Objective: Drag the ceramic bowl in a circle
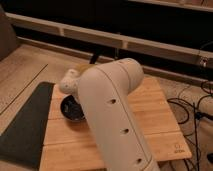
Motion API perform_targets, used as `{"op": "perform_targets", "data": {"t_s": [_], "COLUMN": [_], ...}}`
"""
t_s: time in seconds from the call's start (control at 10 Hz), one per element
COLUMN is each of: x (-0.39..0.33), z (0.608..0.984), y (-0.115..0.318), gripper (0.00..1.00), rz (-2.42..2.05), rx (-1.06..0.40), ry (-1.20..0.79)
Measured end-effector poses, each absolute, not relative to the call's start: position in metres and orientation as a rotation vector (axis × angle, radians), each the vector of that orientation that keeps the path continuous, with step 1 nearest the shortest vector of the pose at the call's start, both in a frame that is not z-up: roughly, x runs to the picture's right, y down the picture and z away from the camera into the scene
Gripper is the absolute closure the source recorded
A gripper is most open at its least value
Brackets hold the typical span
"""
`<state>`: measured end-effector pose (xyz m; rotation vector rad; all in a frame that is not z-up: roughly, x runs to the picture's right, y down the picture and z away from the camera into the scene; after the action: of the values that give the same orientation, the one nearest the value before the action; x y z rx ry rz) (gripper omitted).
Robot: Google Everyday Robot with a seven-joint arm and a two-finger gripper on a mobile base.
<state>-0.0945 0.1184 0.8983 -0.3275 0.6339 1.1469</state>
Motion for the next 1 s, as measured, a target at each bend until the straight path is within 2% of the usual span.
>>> {"op": "perform_targets", "data": {"t_s": [0.2,0.5,0.8,1.0], "x": [-0.093,-0.051,-0.016,-0.011], "z": [0.882,0.868,0.873,0.889], "y": [0.135,0.15,0.135,0.107], "gripper": [0.8,0.8,0.8,0.8], "rz": [1.121,1.115,1.134,1.141], "rx": [-0.354,-0.334,-0.275,-0.214], "ry": [0.637,0.735,0.802,0.771]}}
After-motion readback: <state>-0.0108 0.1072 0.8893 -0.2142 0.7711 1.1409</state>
